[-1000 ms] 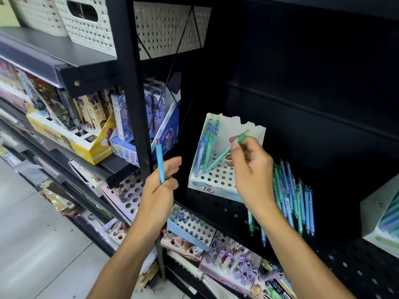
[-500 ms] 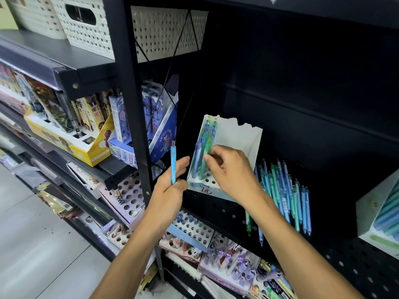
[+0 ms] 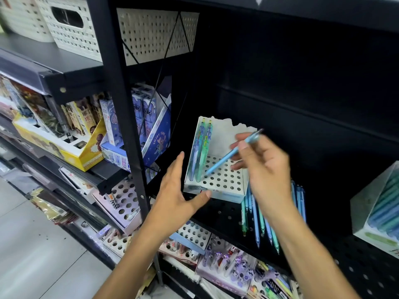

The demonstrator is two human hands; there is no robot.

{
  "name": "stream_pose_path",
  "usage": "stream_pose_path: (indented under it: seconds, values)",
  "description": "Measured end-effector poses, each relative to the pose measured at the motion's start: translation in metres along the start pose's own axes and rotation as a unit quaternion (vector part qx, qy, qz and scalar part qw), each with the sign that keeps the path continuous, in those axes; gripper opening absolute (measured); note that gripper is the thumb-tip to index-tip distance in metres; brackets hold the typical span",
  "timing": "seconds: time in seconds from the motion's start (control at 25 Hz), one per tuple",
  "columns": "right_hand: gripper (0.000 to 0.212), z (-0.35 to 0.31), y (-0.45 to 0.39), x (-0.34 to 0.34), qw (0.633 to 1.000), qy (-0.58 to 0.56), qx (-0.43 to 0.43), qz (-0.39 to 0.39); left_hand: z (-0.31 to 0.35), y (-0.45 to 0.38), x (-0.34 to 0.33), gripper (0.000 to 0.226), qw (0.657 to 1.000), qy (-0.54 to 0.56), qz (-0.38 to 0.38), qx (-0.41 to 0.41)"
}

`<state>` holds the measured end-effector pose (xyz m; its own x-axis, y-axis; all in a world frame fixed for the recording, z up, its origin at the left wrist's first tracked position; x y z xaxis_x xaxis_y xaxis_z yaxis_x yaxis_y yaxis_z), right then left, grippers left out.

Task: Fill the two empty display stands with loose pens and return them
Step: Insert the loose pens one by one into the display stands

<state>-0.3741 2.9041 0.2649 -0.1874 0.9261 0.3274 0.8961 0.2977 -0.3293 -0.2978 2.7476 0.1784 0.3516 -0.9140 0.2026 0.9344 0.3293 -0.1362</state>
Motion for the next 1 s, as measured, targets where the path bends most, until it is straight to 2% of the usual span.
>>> stream_pose_path:
  seconds: [0.08,0.28,0.44,0.6,0.76,0.84,0.96,1.0]
  values:
    - [0.015,0.007,-0.021,0.009,0.996,0.063,0.007,0.062,-0.008,-0.011,0.000,0.097,0.998,0.040,0.037,0.018]
    - [0.012,0.035,-0.061,-0.019,0.984,0.160,0.039,0.068,-0.016,-0.032,-0.013,0.089,0.998,0.050,0.023,0.022]
    - [0.017,0.049,-0.075,-0.036,0.975,0.213,0.047,0.029,-0.022,-0.033,-0.012,0.087,0.998,0.043,0.027,0.024]
    - [0.011,0.054,-0.082,-0.044,0.952,0.296,0.075,-0.030,-0.030,-0.033,-0.013,0.091,0.999,0.016,0.024,0.018]
    - [0.017,0.047,-0.086,-0.048,0.930,0.358,0.037,-0.071,-0.026,-0.031,-0.012,0.096,0.999,0.033,0.024,0.029]
    - [0.016,0.040,-0.070,-0.040,0.940,0.336,0.041,-0.043,-0.019,-0.024,-0.011,0.088,0.996,0.039,0.071,0.027]
    - [0.009,0.041,-0.023,0.005,0.968,0.231,0.054,0.080,-0.003,0.003,-0.018,0.046,0.978,-0.007,0.200,-0.064]
    - [0.008,0.047,-0.006,0.027,0.966,0.222,0.045,0.125,0.005,0.012,-0.026,0.034,0.974,-0.008,0.204,-0.097]
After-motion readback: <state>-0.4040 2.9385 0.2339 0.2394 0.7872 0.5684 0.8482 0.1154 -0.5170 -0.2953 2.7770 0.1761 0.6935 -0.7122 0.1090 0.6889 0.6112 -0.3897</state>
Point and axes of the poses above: each hand's wrist, its own y-axis away from the middle knuckle, its own x-axis out of the back of the hand, z = x × y, the point moved 1 cm from there along -y, towards the middle knuckle, and after that the axes turned 12 degrees about y, right-handed, at the moved point
